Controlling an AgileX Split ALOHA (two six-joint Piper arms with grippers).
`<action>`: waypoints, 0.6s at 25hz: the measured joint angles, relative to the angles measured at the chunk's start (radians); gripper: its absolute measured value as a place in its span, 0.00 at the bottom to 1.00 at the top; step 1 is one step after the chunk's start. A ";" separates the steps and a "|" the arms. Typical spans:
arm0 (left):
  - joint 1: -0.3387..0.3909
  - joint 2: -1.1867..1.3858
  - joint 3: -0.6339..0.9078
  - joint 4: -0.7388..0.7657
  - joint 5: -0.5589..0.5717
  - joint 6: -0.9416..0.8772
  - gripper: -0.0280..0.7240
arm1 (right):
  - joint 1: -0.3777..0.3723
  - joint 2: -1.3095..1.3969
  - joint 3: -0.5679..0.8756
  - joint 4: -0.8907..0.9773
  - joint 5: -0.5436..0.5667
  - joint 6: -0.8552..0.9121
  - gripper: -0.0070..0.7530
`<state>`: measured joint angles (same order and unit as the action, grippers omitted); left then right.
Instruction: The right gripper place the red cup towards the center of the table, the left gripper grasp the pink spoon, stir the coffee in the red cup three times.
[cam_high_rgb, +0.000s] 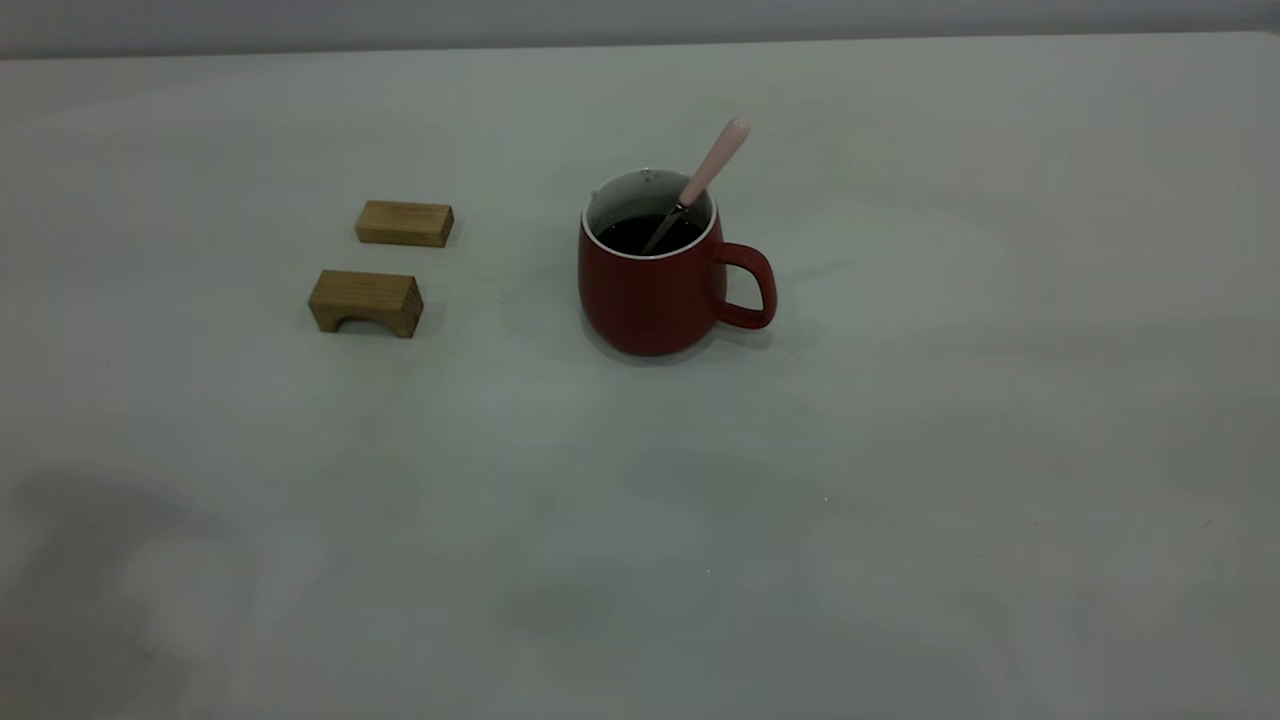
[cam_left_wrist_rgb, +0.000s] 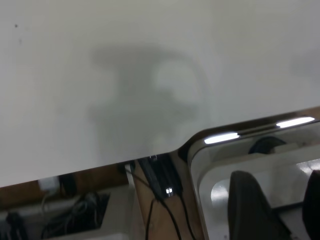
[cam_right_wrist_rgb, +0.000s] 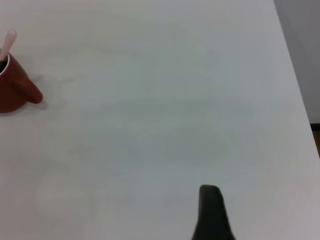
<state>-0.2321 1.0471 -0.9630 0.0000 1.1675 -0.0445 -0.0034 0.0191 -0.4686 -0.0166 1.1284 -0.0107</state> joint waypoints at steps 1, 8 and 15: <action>0.004 -0.053 0.036 0.000 0.000 0.003 0.49 | 0.000 0.000 0.000 0.000 0.000 0.000 0.78; 0.205 -0.396 0.216 -0.012 0.000 0.016 0.49 | 0.000 0.000 0.000 0.000 0.000 0.000 0.78; 0.269 -0.667 0.357 -0.038 -0.004 0.055 0.49 | 0.000 0.000 0.000 0.000 0.000 0.000 0.78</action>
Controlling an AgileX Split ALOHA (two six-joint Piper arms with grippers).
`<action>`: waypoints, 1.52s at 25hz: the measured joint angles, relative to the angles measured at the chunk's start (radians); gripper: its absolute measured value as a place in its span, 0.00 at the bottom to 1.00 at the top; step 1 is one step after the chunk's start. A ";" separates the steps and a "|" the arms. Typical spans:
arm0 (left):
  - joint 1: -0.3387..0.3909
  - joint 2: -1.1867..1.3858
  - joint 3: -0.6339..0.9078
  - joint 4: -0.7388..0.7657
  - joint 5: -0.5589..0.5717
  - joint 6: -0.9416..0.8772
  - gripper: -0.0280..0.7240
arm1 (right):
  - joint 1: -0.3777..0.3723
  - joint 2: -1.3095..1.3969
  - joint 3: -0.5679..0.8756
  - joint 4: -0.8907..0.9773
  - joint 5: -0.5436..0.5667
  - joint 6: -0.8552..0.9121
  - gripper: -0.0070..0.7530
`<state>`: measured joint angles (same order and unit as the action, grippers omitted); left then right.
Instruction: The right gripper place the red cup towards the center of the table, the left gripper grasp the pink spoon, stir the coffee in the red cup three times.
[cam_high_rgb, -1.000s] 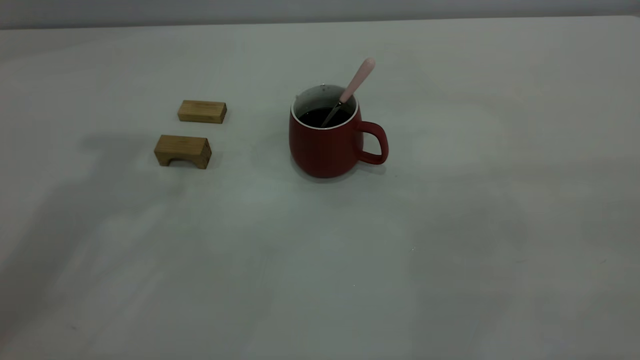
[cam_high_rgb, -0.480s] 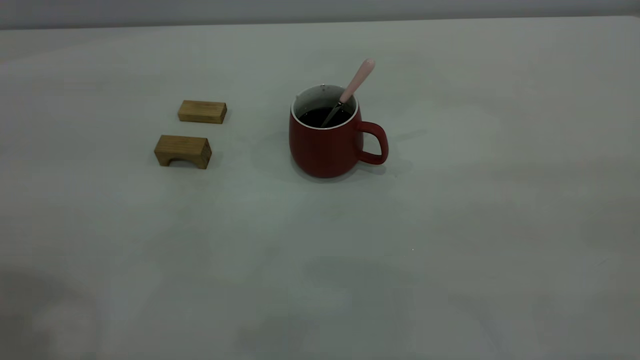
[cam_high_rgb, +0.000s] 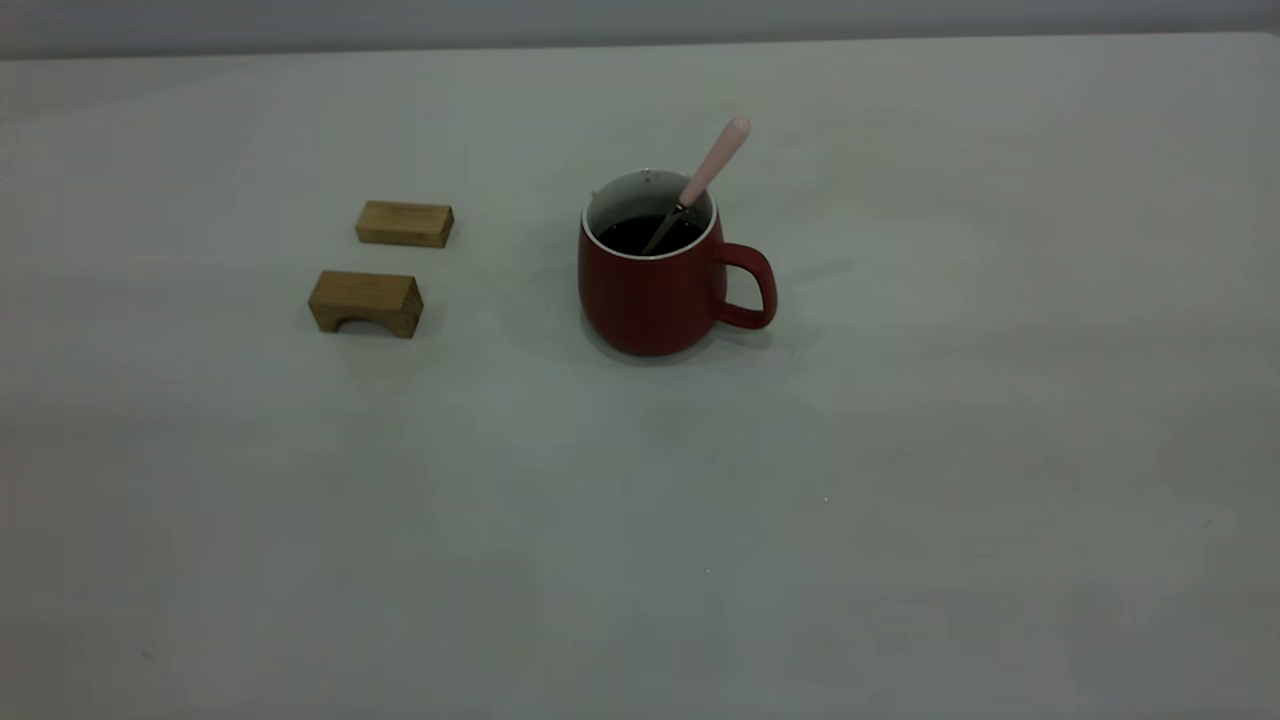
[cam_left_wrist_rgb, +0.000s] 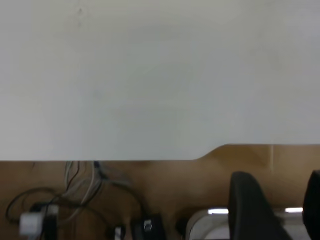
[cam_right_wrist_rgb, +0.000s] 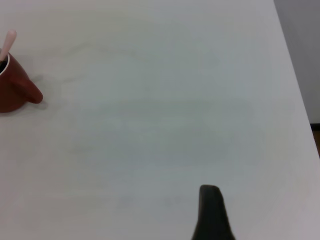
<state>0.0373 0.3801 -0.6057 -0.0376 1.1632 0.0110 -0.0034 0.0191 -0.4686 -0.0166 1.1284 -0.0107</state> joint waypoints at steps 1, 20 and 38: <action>0.001 -0.043 0.016 -0.004 -0.001 0.001 0.49 | 0.000 0.000 0.000 0.000 0.000 0.000 0.78; -0.001 -0.398 0.118 0.002 -0.034 0.038 0.49 | 0.000 0.000 0.000 0.000 0.000 0.000 0.78; -0.027 -0.399 0.118 0.027 -0.033 0.008 0.49 | 0.000 0.000 0.000 0.000 0.000 0.001 0.78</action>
